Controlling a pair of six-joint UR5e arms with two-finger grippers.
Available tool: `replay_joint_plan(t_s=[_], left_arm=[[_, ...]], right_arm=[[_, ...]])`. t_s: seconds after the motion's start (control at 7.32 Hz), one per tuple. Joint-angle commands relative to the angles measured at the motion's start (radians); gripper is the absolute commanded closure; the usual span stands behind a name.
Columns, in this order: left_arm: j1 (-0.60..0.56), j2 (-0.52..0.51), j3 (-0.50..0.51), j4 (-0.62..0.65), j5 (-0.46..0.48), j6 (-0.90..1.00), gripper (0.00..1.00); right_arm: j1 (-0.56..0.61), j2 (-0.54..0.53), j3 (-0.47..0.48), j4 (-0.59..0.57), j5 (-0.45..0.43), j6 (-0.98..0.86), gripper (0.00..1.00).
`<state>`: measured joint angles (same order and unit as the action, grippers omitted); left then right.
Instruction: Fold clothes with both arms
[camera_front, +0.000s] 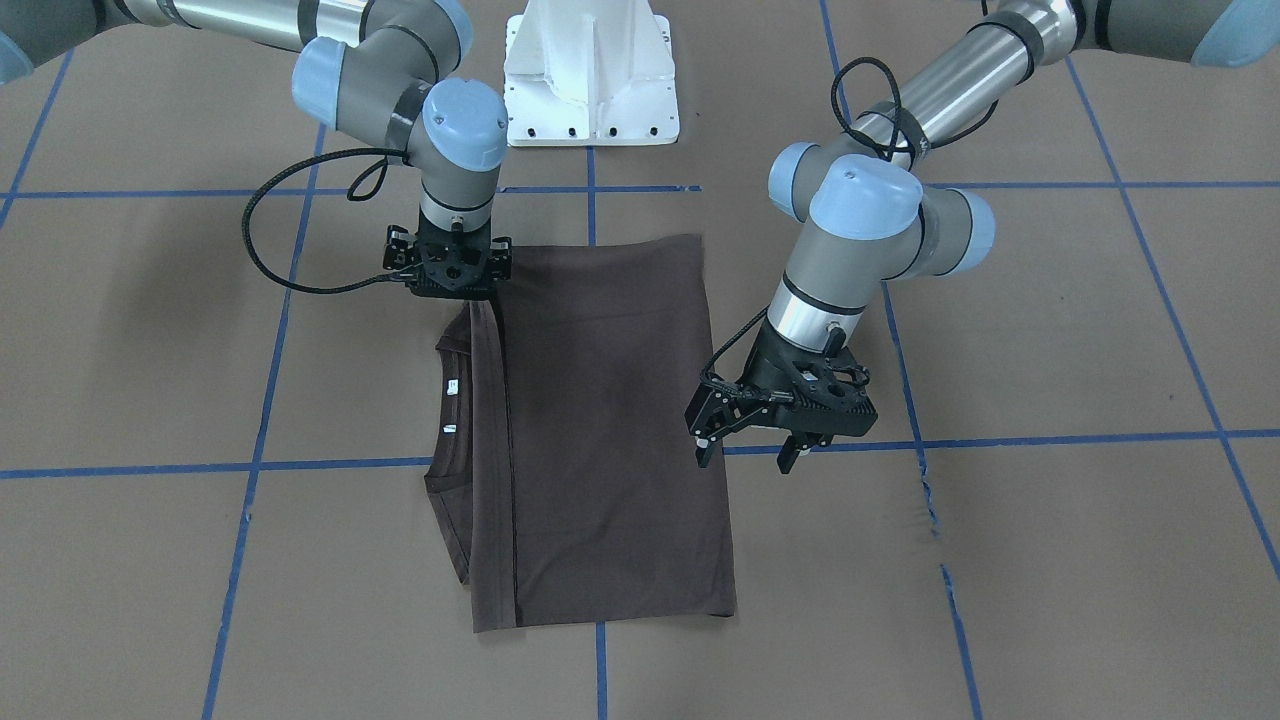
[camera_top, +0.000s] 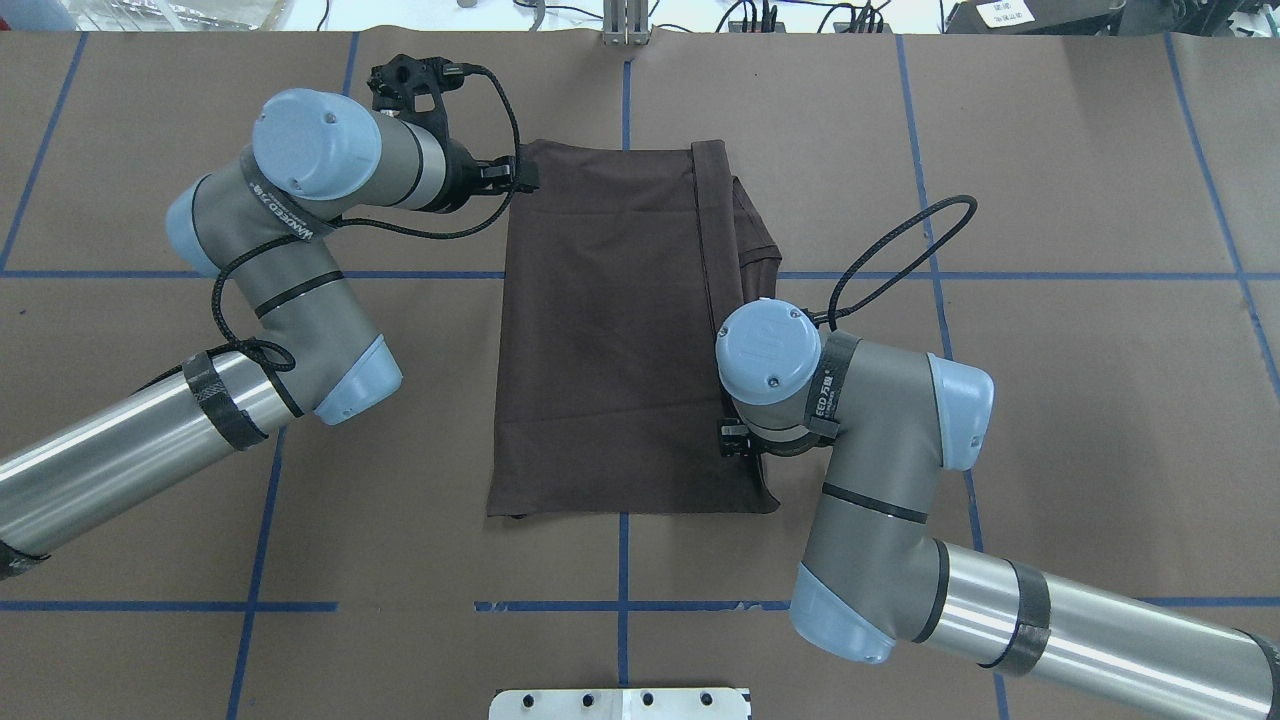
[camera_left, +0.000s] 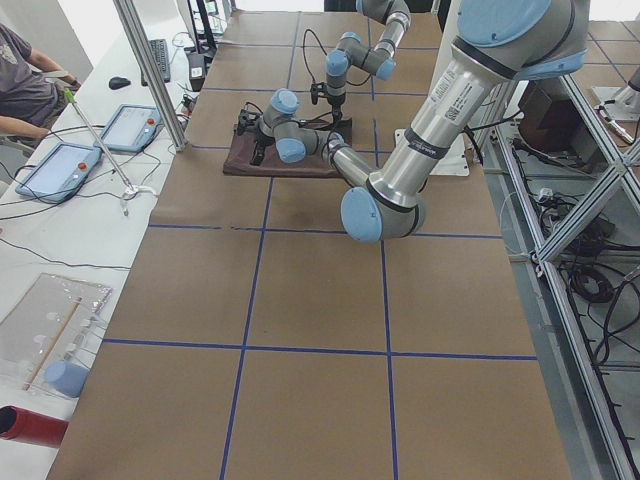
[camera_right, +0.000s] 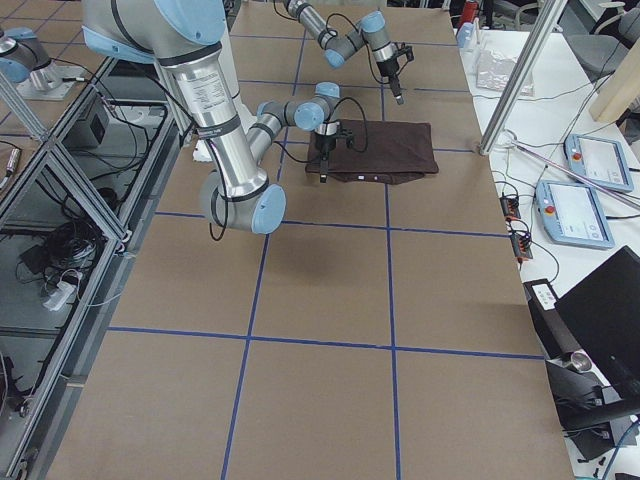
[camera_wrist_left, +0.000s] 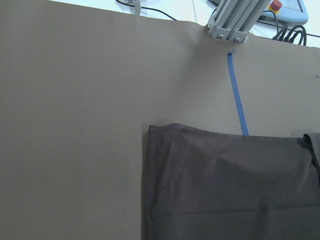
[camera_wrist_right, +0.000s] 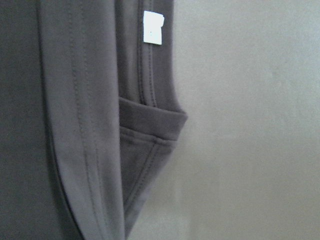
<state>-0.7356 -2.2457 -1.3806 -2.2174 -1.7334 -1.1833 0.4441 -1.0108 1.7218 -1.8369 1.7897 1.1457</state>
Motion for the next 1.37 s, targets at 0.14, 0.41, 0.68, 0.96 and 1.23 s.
replay_joint_plan(t_s=[0.14,0.41,0.68,0.96,1.23], left_arm=[[0.002,-0.002,-0.001,-0.001,0.0,-0.022,0.0],[0.002,-0.002,-0.003,-0.01,-0.002,-0.022,0.0],[0.002,-0.003,-0.003,-0.008,-0.003,-0.022,0.0],[0.002,0.0,-0.003,-0.01,-0.002,-0.022,0.0],[0.001,0.009,-0.046,-0.007,0.0,-0.022,0.0]], right_arm=[[0.045,-0.107,0.071,-0.038,-0.01,-0.052,0.0],[0.111,-0.105,0.125,-0.067,0.005,-0.145,0.0],[0.128,-0.002,0.058,0.005,0.001,-0.15,0.0],[0.143,0.096,-0.113,0.15,-0.001,-0.149,0.0],[0.188,0.158,-0.249,0.225,0.0,-0.206,0.0]])
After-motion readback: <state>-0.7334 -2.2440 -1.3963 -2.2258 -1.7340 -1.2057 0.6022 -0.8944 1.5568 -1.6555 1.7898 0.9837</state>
